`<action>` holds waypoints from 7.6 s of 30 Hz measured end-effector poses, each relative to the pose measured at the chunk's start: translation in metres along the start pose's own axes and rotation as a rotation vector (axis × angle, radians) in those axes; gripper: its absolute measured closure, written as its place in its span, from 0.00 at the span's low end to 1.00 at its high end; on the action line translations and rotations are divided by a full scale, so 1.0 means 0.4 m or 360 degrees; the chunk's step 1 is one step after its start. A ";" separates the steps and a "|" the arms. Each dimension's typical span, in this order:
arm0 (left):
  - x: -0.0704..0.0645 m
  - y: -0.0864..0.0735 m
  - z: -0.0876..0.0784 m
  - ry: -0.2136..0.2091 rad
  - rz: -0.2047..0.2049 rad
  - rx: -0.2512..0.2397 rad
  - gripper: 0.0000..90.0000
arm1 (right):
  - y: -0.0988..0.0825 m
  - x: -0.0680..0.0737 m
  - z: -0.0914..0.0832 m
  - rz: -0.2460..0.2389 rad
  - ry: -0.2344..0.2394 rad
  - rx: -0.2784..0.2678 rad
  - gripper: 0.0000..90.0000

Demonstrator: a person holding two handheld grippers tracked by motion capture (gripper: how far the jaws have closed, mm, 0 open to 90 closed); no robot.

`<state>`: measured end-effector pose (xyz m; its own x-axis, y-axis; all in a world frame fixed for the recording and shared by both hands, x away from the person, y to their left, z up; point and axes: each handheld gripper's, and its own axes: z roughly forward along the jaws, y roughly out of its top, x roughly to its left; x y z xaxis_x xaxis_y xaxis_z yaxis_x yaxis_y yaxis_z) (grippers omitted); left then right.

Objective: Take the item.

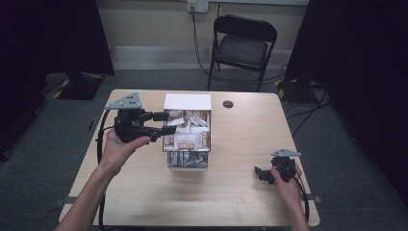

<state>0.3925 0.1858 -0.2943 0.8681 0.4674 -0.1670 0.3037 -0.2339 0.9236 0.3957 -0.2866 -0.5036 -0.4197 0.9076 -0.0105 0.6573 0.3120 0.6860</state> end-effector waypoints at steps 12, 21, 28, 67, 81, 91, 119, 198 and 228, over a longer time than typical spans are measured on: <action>0.003 -0.026 0.041 -0.0047 -0.0038 0.0020 0.56 | 0.000 0.000 0.000 0.0000 -0.0001 0.0000 0.00; 0.002 -0.029 0.060 -0.0042 -0.0015 0.0097 0.57 | 0.000 0.000 0.000 0.0000 -0.0001 0.0000 0.00; 0.004 -0.035 0.074 -0.0053 0.0013 0.0155 0.62 | 0.000 0.000 0.000 0.0000 0.0000 0.0000 0.00; -0.027 -0.048 0.096 -0.0262 0.0105 0.0201 0.79 | 0.000 0.000 0.000 0.0000 -0.0001 0.0000 0.00; -0.037 -0.058 0.114 -0.0215 0.0153 0.0255 0.88 | 0.000 0.000 0.000 -0.0001 0.0000 0.0000 0.00; -0.030 -0.060 0.119 -0.0237 0.0092 0.0241 0.95 | 0.000 0.000 0.000 -0.0001 -0.0001 -0.0001 0.00; -0.012 -0.048 0.073 -0.0156 -0.0033 0.0053 0.96 | -0.001 0.001 0.000 -0.0001 -0.0002 -0.0001 0.00; -0.027 0.014 -0.158 -0.0025 0.0099 -0.0197 0.96 | -0.001 0.000 0.000 -0.0002 -0.0001 -0.0001 0.00; 0.045 -0.040 -0.240 0.0141 -0.0010 -0.0188 0.96 | -0.001 0.000 0.000 -0.0002 -0.0001 -0.0001 0.00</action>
<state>0.3655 0.2799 -0.2788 0.8268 0.5430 -0.1468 0.2563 -0.1314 0.9576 0.3954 -0.2866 -0.5037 -0.4202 0.9074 -0.0119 0.6564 0.3130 0.6864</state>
